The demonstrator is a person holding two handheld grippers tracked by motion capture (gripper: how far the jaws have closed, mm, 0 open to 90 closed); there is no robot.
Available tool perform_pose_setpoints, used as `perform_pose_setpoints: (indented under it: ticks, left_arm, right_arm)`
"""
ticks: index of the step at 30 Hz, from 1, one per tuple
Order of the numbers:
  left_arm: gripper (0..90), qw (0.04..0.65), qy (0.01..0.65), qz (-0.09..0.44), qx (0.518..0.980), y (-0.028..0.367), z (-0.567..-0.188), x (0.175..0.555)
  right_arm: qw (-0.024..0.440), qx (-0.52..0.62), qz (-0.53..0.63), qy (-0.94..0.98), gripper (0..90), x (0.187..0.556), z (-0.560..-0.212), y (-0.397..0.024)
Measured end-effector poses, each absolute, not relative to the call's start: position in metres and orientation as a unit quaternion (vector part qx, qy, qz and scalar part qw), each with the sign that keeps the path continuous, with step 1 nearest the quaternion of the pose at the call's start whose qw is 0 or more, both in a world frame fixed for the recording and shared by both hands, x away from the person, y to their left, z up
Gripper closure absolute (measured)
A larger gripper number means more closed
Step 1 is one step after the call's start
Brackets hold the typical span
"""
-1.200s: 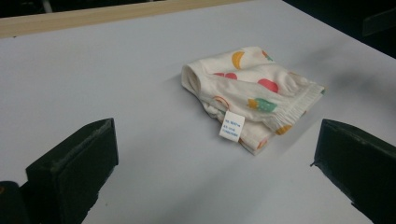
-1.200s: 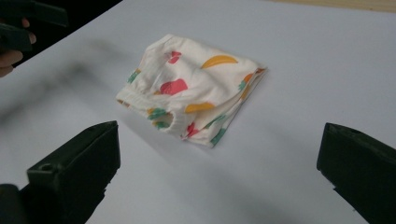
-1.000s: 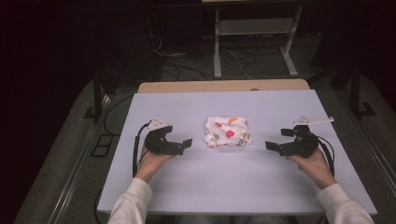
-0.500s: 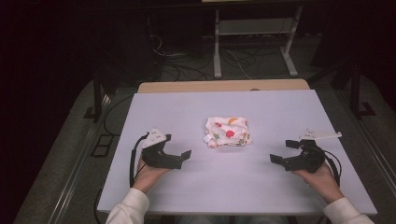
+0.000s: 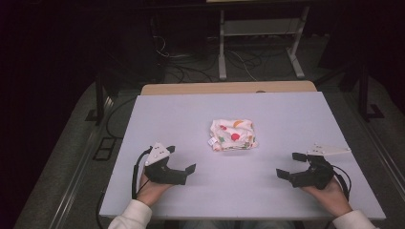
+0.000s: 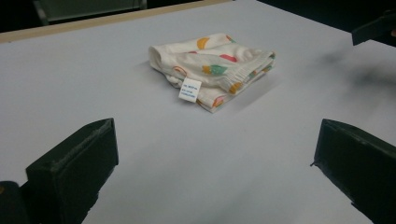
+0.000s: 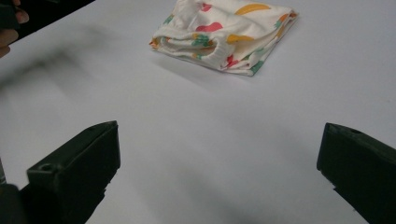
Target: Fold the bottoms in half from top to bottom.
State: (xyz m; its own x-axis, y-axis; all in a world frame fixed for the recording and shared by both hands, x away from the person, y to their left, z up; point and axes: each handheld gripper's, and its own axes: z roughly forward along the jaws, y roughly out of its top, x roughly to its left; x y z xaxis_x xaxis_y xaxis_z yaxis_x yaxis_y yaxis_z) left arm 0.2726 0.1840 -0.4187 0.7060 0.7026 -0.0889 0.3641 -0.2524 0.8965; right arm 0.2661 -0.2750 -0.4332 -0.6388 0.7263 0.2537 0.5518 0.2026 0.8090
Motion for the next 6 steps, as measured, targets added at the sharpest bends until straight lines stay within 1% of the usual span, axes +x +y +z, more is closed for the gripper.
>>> perform_pose_setpoints:
  ticks: [6]
  left_arm:
    - [0.0,0.502,0.341,0.162,0.778,0.1810,-0.4237,0.2708]
  right_arm:
    - [0.102,0.409,0.459,0.782,0.0,0.2607,-0.4404,-0.2715]
